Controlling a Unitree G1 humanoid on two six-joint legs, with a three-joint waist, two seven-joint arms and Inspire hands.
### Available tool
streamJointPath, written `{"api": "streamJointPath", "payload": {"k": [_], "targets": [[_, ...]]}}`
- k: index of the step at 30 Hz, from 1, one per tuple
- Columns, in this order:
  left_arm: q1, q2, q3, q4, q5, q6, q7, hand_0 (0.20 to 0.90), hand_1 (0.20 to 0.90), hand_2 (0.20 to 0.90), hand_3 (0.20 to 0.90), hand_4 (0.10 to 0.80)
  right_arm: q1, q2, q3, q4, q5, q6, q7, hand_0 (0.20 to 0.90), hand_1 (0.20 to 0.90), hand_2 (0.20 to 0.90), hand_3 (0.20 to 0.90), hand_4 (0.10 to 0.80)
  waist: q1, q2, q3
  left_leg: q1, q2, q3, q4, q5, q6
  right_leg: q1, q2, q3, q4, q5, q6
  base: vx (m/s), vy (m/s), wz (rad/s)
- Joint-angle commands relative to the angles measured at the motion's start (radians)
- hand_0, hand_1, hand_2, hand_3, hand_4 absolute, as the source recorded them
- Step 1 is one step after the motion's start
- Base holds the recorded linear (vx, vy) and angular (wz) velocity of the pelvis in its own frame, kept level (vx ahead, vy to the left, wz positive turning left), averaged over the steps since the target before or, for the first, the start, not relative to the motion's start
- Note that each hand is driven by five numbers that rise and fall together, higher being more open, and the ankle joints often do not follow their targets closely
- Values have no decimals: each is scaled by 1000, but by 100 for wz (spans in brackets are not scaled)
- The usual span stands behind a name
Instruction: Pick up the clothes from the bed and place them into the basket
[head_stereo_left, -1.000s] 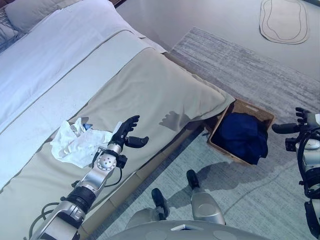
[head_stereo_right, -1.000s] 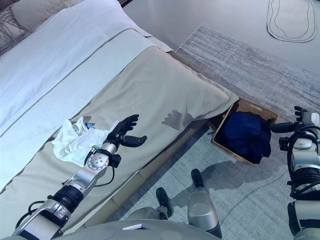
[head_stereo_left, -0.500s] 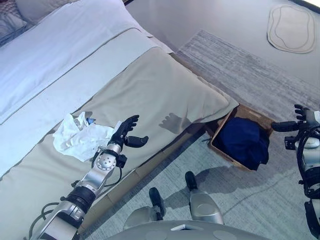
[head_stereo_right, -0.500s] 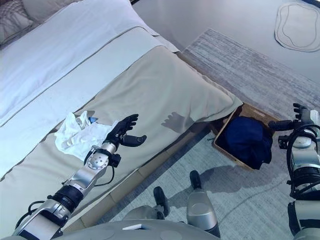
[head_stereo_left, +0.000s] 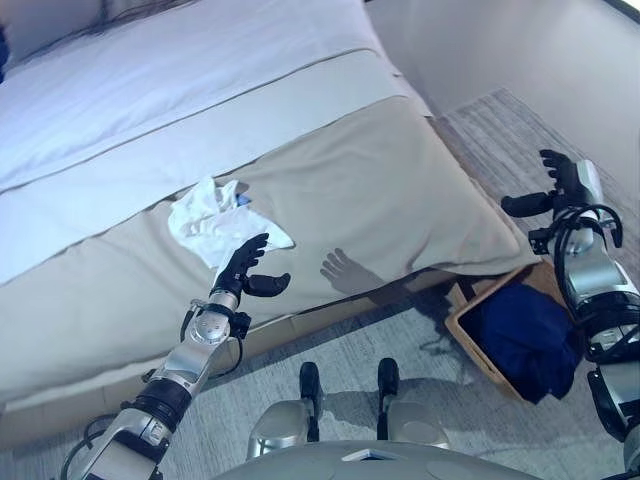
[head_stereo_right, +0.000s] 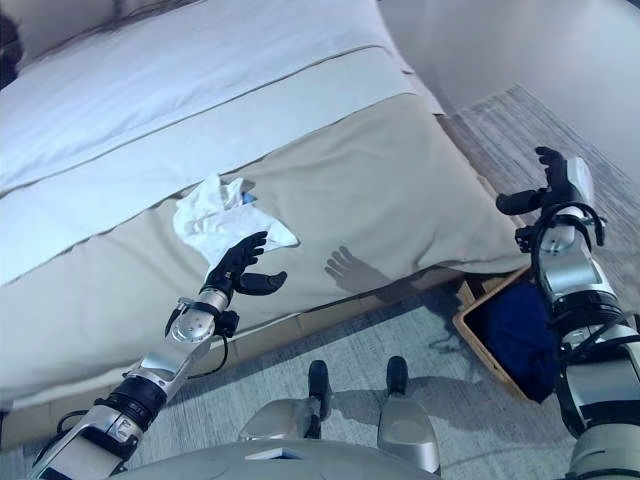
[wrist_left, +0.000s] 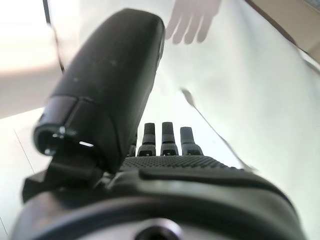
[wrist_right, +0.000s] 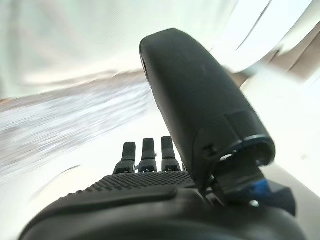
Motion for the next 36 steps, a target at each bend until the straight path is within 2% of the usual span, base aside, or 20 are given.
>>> {"api": "streamJointPath", "payload": {"k": [1,4,11,13,15,18,22,24,28,31,36], "targets": [[-9,55,41,-18,21,-65,21,900,900,900,900,800,-158,21,83,26,-31,-103,-30,900,900,900,900,800,47,-93,-118,8,-66,-21,14,-95,14,18,-32,0,13,-40,1,36,-31,47],[6,61,57,-32,34,-54,15,900,900,900,900,800,-177,55,105,41,-23,-94,-20,900,900,900,900,800,84,-96,-116,5,-74,-59,17,-87,15,33,-41,-31,20,-48,-3,70,-21,49],[44,88,66,-66,51,-62,-31,900,900,900,900,800,-222,93,158,84,-80,-69,-25,900,900,900,900,800,160,-91,-89,-48,-81,-78,112,-94,10,35,-76,-139,131,-108,-25,94,65,48],[43,103,62,-77,47,-102,-46,900,900,900,900,800,-285,96,192,104,-119,-53,-29,900,900,900,900,800,194,-79,-52,-76,-94,-111,156,-102,15,12,-92,-171,199,-135,-32,37,133,43],[39,107,63,-81,49,-117,-49,900,900,900,900,800,-313,96,203,119,-119,-52,-29,900,900,900,900,800,204,-72,-35,-90,-100,-120,176,-106,17,0,-99,-183,223,-146,-35,-2,99,43],[22,113,60,-106,43,-161,-39,900,900,900,900,800,-396,95,211,173,-135,-51,-50,900,900,900,900,800,238,-46,32,-150,-127,-140,250,-122,20,-44,-125,-215,304,-180,-43,-36,137,24],[-13,118,46,-139,24,-191,-25,900,900,900,900,800,-496,97,241,248,-132,-39,-90,900,900,900,900,800,277,-18,125,-247,-157,-142,359,-147,32,-126,-159,-237,437,-228,-51,-57,84,22],[-23,118,36,-169,16,-191,-16,900,900,900,900,800,-534,96,250,270,-128,-34,-100,900,900,900,900,800,293,-11,164,-288,-166,-132,423,-191,37,-165,-182,-240,519,-273,-47,50,42,22],[-25,119,22,-226,7,-204,-4,900,900,900,900,800,-593,93,272,275,-108,-7,-128,900,900,900,900,800,311,2,217,-367,-195,-118,518,-224,60,-247,-216,-247,634,-300,-46,-3,86,23],[-17,121,14,-272,5,-217,8,900,900,900,900,800,-619,91,272,273,-113,7,-144,900,900,900,900,800,322,8,229,-444,-211,-103,589,-249,75,-324,-234,-250,715,-319,-47,7,86,22],[8,127,-8,-348,-12,-242,36,900,900,900,900,800,-657,67,301,263,-111,45,-179,900,900,900,900,800,332,23,229,-583,-228,-84,710,-291,97,-467,-243,-238,837,-350,-56,25,70,14]]}}
